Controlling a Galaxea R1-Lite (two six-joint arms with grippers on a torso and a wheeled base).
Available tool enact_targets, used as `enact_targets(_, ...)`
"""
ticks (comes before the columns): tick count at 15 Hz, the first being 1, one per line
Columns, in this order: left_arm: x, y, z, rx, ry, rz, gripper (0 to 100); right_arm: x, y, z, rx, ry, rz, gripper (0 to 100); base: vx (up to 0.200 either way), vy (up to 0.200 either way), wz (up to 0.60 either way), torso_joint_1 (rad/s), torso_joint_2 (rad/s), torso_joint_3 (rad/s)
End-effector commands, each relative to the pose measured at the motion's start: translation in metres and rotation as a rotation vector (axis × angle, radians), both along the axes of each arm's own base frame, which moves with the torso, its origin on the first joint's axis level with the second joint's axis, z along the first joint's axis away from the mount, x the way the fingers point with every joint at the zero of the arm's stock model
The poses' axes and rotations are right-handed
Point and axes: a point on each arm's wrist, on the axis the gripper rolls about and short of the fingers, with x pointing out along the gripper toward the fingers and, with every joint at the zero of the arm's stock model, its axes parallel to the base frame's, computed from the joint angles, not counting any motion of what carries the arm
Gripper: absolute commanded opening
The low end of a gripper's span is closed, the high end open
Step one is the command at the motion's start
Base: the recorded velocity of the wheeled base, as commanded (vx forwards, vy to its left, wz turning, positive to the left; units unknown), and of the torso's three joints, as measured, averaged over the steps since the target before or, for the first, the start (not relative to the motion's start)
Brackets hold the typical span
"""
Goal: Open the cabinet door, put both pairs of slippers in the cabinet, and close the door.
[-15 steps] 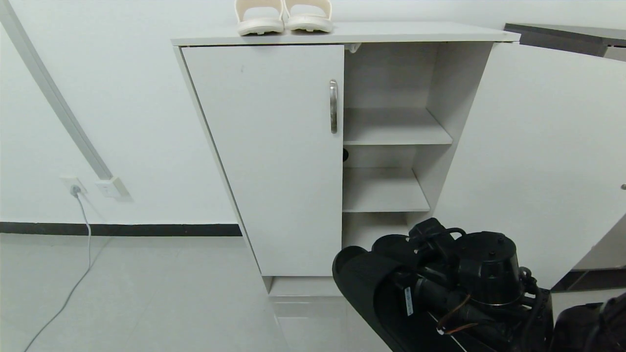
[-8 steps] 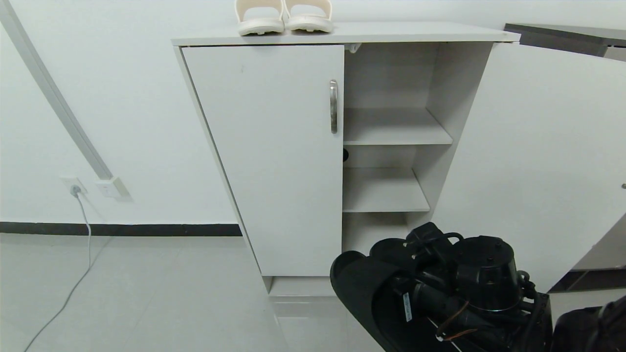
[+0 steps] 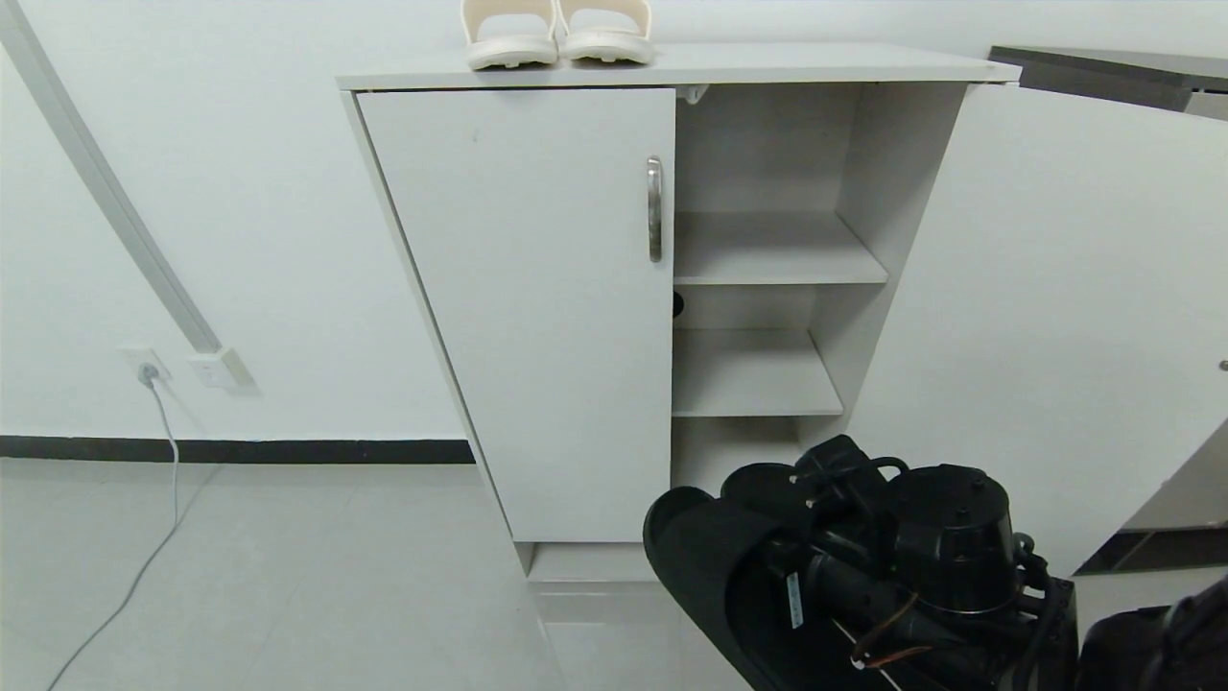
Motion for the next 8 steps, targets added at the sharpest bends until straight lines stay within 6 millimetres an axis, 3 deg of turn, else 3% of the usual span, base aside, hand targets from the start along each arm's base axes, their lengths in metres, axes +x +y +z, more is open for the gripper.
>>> enact_targets(1,0.000,0.000,0.000,-0.050,0.002,0.007,0,0.005,0.004,-0.005,-0.001,-0.007,-0.021,0,0.000,0.000,0.00,0.000,0.00,0.000)
enact_targets(3,0.000,0.000,0.000,-0.057,0.001,0.010,0,0.016,0.013,-0.007,0.000,-0.033,-0.090,0,0.000,0.000,0.00,0.000,0.00,0.000)
enact_targets(6,0.000,0.000,0.000,-0.059,0.002,0.010,0,0.047,0.035,-0.011,-0.028,-0.124,-0.375,0,0.000,0.000,0.00,0.000,0.00,0.000)
enact_targets(8,0.000,0.000,0.000,-0.059,0.002,0.010,0,0.055,0.043,-0.009,-0.009,-0.145,-0.414,0,0.000,0.000,0.00,0.000,0.00,0.000)
